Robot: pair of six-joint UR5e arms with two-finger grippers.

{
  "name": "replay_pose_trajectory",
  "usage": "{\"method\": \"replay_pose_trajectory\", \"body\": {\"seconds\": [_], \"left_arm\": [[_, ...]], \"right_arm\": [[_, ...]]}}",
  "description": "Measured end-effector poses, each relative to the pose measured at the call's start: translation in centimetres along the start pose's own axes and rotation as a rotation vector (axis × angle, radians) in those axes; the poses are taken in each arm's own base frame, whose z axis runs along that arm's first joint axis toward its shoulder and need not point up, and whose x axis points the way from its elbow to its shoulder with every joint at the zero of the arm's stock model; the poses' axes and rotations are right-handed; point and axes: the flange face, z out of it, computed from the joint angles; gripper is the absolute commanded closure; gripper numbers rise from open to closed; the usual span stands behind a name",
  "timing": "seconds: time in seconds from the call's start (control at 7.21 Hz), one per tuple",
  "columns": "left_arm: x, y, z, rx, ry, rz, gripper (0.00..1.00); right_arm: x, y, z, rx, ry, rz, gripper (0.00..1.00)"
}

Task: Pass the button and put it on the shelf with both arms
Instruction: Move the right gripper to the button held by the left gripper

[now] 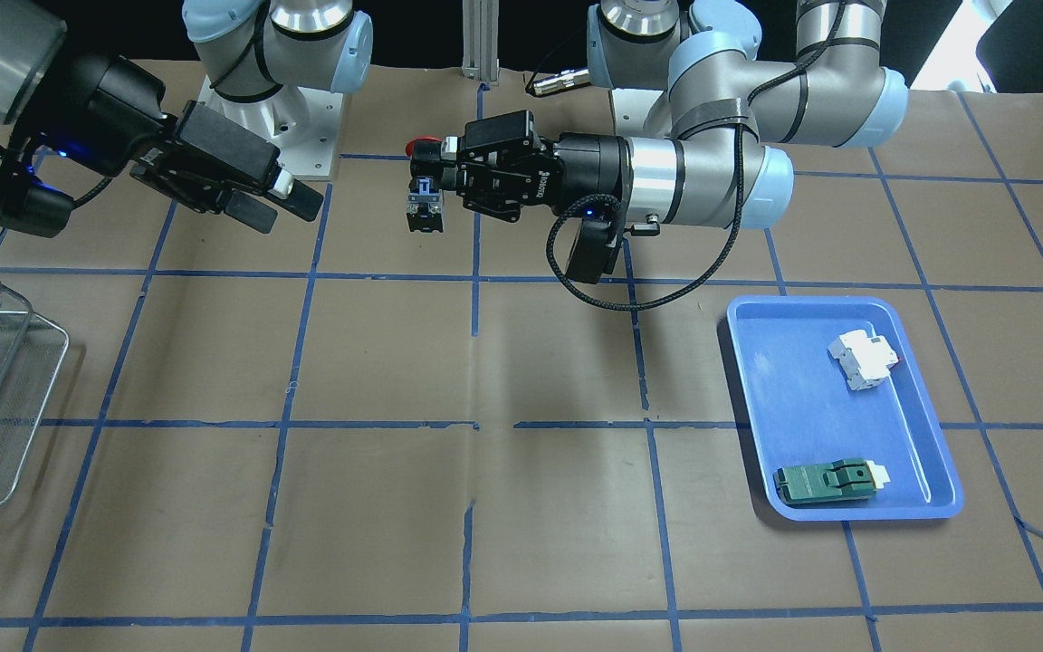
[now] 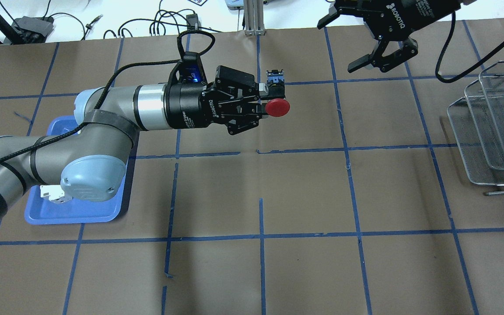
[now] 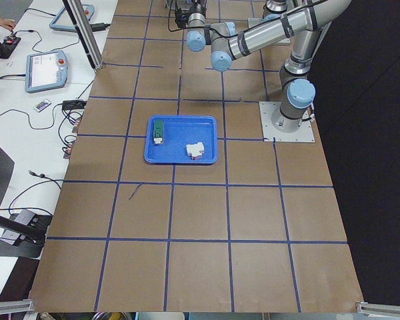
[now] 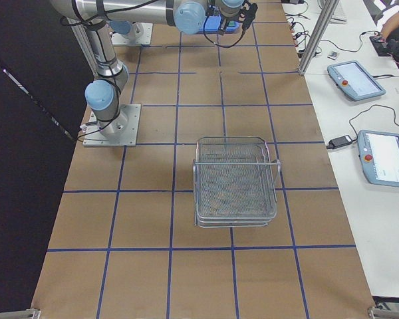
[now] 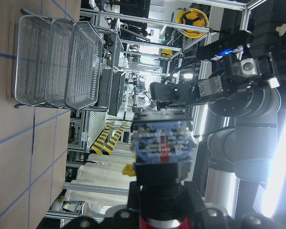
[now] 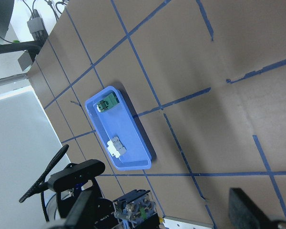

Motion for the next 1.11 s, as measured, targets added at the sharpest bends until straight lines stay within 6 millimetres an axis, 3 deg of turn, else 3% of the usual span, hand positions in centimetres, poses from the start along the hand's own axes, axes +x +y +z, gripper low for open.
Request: {"method": "replay_pose_trajectory", "body": {"seconds": [0.42,0.83,0.97,1.11], "left_arm": [[0.4,0.1,0.1,-0.001,-0.001,-0.001,1.00],[0.4,0.2,0.1,-0.002,-0.004,0.005,1.00],[0.4,0.1,0.1,-0.002,-0.005,0.005,1.00],[0.4,0.1,0.1,-0.002,-0.005,0.006,1.00]], "right_arm": [[-1.4,2.7,5.6,-0.080,0.028,-0.050,0.00],[-2.8,4.1,10.0,-0.099,0.054,-0.053,0.00],[-3.1,4.0,10.8,-0.092,0.059,-0.036,0.01],[-3.2,3.9,11.0,-0.082,0.074,-0.023,0.11]]}}
